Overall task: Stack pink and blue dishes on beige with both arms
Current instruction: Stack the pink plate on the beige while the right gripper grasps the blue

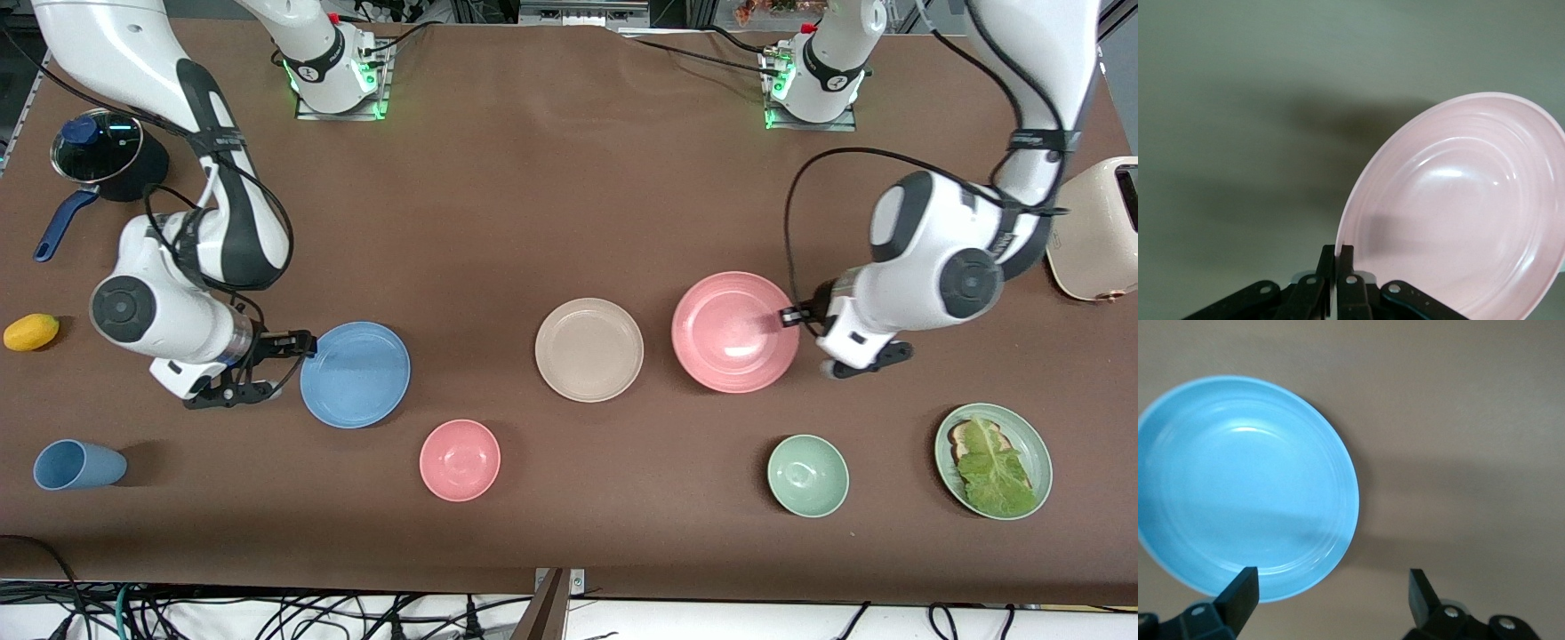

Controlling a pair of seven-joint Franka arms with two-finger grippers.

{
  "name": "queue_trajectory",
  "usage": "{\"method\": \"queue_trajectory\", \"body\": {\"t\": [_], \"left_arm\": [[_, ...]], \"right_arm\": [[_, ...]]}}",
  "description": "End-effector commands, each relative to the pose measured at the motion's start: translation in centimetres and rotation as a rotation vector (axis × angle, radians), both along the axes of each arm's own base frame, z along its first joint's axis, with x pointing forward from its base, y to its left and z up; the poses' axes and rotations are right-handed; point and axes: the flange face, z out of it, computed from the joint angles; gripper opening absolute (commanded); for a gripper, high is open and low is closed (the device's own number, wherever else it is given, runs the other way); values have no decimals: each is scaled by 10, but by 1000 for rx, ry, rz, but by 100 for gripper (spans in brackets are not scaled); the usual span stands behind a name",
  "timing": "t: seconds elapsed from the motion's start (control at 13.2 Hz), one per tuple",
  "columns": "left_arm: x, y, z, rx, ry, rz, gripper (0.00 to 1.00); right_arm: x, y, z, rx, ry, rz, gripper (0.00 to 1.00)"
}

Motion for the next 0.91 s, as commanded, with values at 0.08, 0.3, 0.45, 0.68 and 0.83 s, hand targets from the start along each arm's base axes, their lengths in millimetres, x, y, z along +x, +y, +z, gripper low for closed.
{"method": "queue_trajectory", "body": {"t": [0.08, 0.3, 0.45, 0.68, 0.83], "left_arm": [[4, -98, -32, -17, 29, -60, 0], [2, -150, -57, -1, -24, -67, 0], [3, -165, -73, 4, -54, -41, 0], [2, -180, -79, 3, -65, -27, 0], [2, -189, -85, 2, -69, -31, 0]], "right_arm": [[-26, -7, -39, 16, -68, -16, 99], [-26, -9, -59, 16, -74, -21, 94], [-24, -17, -61, 14, -76, -33, 91], [-15, -19, -55, 15, -91, -36, 80], [-9, -17, -57, 15, -96, -34, 74]]}}
